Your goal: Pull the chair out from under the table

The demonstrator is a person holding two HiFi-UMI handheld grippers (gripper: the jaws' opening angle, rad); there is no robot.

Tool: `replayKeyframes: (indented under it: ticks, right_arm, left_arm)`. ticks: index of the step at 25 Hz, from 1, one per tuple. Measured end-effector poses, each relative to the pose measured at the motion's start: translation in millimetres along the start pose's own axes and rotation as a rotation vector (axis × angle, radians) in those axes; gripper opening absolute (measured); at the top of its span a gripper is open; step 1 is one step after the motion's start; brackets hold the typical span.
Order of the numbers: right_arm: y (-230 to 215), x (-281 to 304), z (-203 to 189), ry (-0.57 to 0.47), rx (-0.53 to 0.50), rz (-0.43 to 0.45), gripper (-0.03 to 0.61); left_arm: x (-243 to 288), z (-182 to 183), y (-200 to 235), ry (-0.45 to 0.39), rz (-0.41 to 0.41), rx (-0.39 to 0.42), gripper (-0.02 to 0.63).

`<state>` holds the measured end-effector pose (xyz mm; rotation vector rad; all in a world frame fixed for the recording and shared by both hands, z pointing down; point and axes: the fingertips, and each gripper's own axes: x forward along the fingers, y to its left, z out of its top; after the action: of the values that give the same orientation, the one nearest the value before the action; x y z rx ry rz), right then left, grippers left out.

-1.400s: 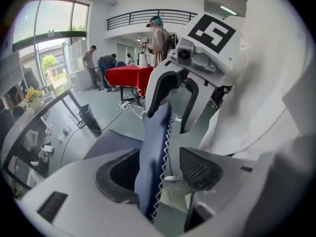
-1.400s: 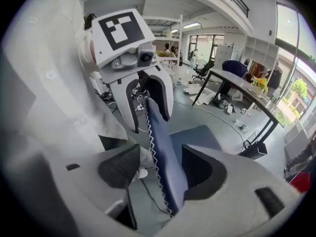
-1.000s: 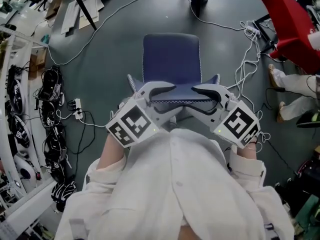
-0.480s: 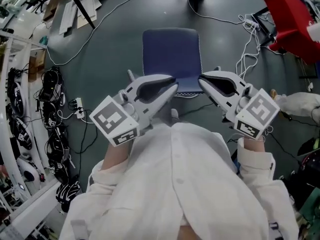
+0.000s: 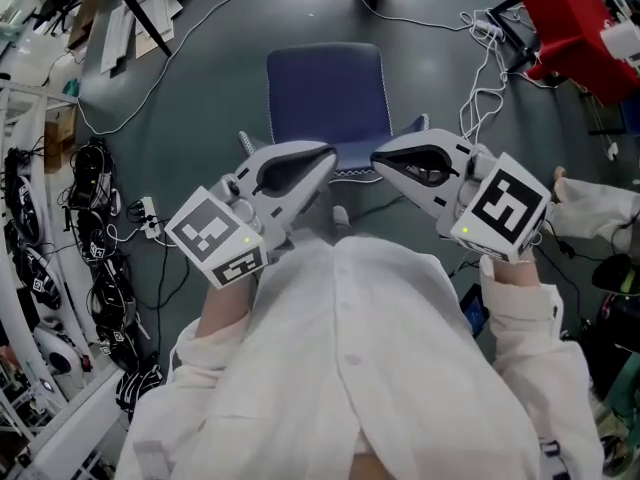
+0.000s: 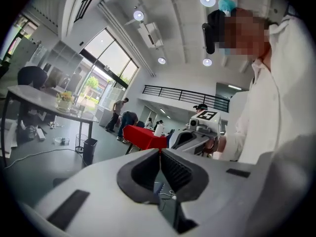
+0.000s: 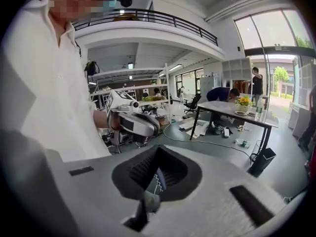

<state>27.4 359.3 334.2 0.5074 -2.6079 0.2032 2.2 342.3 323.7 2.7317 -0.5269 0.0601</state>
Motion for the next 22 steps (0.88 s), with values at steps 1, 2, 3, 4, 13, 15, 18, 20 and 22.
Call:
replayKeyframes:
  ticks: [1,2,3,4,13,15,18,20,22]
  right_arm:
    - [0,-1,1,0.0,-0.004,-0.001,0.002]
    - [-1,-2,2,0.001,-0.006,-0.003,0.002]
    - [-1,-2,3,0.006,-0.004,-0.007,0.002]
    - [-2,-2,1,0.014,-0.001,-0.012,0.002]
    - [-3,1,2,0.027,0.0,-0.014,0.002]
    - [-3,1,5,0.024,-0.013,-0.02,0.002]
    - [-6,4,7,0.032,-0.026,-0.034,0.002]
    - [-6,6,7,0.035,-0.026,-0.034,0.002]
    - [-4,7,8,0.037,-0.019,-0.026,0.002]
  left_arm:
    - [0,-1,-2,0.004,-0.004,-0.002,0.021]
    - [0,-2,-3,0.009,-0.009,-0.003,0.021]
    - [0,-3,-4,0.014,-0.014,-0.004,0.021]
    - [0,-4,-5,0.023,-0.019,-0.004,0.021]
    - [2,-17,-7,0.087,0.0,0.023,0.021]
    - [2,-19,-4,0.077,0.022,0.024,0.021]
    - [0,-19,0,0.08,0.039,0.02,0.021]
    - [-1,-21,2,0.077,0.041,0.019,0.021]
    - [-2,-23,4,0.064,0.041,0.017,0.021]
